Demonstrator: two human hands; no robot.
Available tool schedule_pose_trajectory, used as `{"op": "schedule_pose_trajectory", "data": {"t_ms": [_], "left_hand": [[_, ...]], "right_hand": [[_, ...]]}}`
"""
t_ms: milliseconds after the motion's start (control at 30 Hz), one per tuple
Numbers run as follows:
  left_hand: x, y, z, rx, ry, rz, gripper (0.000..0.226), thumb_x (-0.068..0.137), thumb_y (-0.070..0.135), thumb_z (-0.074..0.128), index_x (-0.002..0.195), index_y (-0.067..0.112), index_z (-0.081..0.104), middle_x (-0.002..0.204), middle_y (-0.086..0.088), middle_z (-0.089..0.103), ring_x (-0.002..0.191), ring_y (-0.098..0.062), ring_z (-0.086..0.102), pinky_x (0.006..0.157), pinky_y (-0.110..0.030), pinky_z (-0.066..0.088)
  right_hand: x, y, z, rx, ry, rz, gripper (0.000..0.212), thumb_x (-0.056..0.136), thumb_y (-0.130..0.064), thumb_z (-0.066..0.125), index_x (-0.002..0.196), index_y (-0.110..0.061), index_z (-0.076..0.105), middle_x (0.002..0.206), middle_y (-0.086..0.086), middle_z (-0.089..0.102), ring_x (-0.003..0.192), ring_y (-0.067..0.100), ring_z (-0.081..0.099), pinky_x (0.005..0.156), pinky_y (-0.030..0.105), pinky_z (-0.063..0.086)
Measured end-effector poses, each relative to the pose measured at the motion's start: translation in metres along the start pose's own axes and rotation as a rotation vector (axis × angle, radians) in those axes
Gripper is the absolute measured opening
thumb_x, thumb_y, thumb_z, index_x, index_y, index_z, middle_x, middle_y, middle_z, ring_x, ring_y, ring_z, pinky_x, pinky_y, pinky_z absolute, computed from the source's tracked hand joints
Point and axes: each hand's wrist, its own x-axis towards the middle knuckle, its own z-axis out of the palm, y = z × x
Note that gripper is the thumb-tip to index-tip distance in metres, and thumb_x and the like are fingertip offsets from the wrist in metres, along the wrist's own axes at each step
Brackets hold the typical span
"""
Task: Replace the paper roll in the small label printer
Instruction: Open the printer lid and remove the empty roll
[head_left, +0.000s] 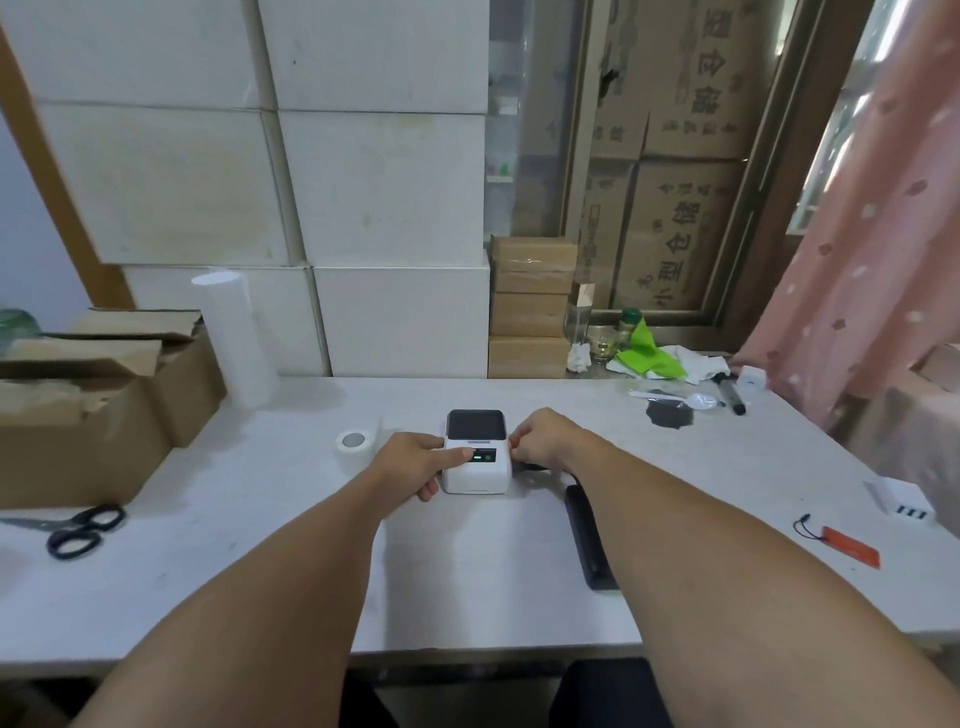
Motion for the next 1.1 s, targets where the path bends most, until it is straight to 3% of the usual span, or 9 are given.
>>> {"op": "schedule_pose_trajectory", "data": {"t_ms": [67,233,333,467,600,767,900,1000,1100], "left_hand": [[-0.001,0.001,0.001,-0.004,0.005,-0.006,0.024,0.083,0.039,0.082,0.070,0.019,0.078,0.056,-0.004,0.052,0.055,-0.019,0.048,0.053,-0.028,0.043],[0.000,0.001,-0.001,-0.023,-0.024,-0.018,0.024,0.085,0.036,0.081,0.076,0.015,0.078,0.056,-0.004,0.054,0.059,-0.021,0.050,0.055,-0.027,0.045],[0.001,0.002,-0.001,-0.024,-0.036,-0.026,0.025,0.085,0.034,0.083,0.072,0.013,0.076,0.055,-0.004,0.053,0.057,-0.022,0.050,0.054,-0.027,0.045],[0.000,0.002,0.000,-0.019,-0.034,-0.014,0.039,0.087,0.033,0.081,0.049,0.024,0.074,0.052,-0.001,0.054,0.055,-0.019,0.050,0.056,-0.027,0.046],[0.000,0.001,-0.001,-0.047,-0.017,-0.019,0.018,0.084,0.036,0.083,0.078,0.019,0.082,0.056,-0.002,0.056,0.060,-0.022,0.051,0.057,-0.028,0.047],[-0.001,0.000,0.001,-0.043,0.015,-0.030,0.025,0.080,0.041,0.085,0.080,0.016,0.083,0.055,-0.002,0.058,0.060,-0.022,0.052,0.060,-0.031,0.047],[0.000,-0.001,0.001,-0.038,0.052,-0.056,0.053,0.069,0.048,0.087,0.094,0.002,0.078,0.056,-0.006,0.058,0.057,-0.024,0.055,0.060,-0.033,0.047],[0.003,0.003,0.001,-0.021,0.121,-0.066,0.060,0.070,0.056,0.081,0.109,0.011,0.071,0.073,-0.019,0.071,0.055,-0.025,0.060,0.056,-0.033,0.050],[0.005,0.011,0.003,-0.028,0.184,-0.047,0.040,0.086,0.044,0.072,0.112,0.014,0.070,0.092,-0.019,0.072,0.058,-0.026,0.057,0.055,-0.033,0.048]], "right_hand": [[-0.002,-0.003,0.000,-0.042,-0.010,-0.004,0.020,0.084,-0.013,0.066,0.095,-0.018,0.082,0.097,0.006,0.075,0.097,0.027,0.069,0.092,0.041,0.058],[-0.002,-0.004,-0.001,-0.169,-0.018,-0.043,0.011,0.072,-0.023,0.067,0.078,-0.026,0.074,0.092,-0.001,0.073,0.092,0.025,0.067,0.091,0.048,0.058],[-0.006,-0.004,-0.004,-0.213,-0.016,-0.097,0.012,0.080,-0.019,0.068,0.088,-0.026,0.075,0.096,0.002,0.071,0.095,0.027,0.065,0.091,0.047,0.057],[-0.006,0.002,0.000,-0.221,0.033,-0.159,0.027,0.086,-0.007,0.055,0.102,-0.016,0.075,0.103,0.010,0.072,0.093,0.030,0.065,0.085,0.040,0.058],[-0.009,0.005,0.002,-0.192,0.052,-0.185,0.032,0.092,-0.003,0.051,0.110,-0.011,0.075,0.110,0.014,0.073,0.097,0.030,0.065,0.074,0.029,0.046],[-0.009,0.002,0.002,-0.200,0.043,-0.161,0.027,0.091,-0.007,0.057,0.110,-0.012,0.077,0.111,0.013,0.073,0.100,0.031,0.065,0.082,0.034,0.054],[-0.008,0.004,0.001,-0.172,0.049,-0.124,0.018,0.087,-0.016,0.068,0.101,-0.022,0.077,0.109,0.006,0.072,0.100,0.027,0.065,0.090,0.040,0.057],[-0.010,0.000,-0.003,-0.073,0.090,-0.105,0.013,0.083,-0.018,0.071,0.090,-0.028,0.076,0.104,0.002,0.073,0.097,0.023,0.066,0.087,0.037,0.058],[-0.010,-0.006,-0.007,-0.020,0.120,-0.113,0.018,0.084,-0.013,0.068,0.097,-0.018,0.079,0.107,0.006,0.074,0.100,0.023,0.066,0.084,0.030,0.055]]}}
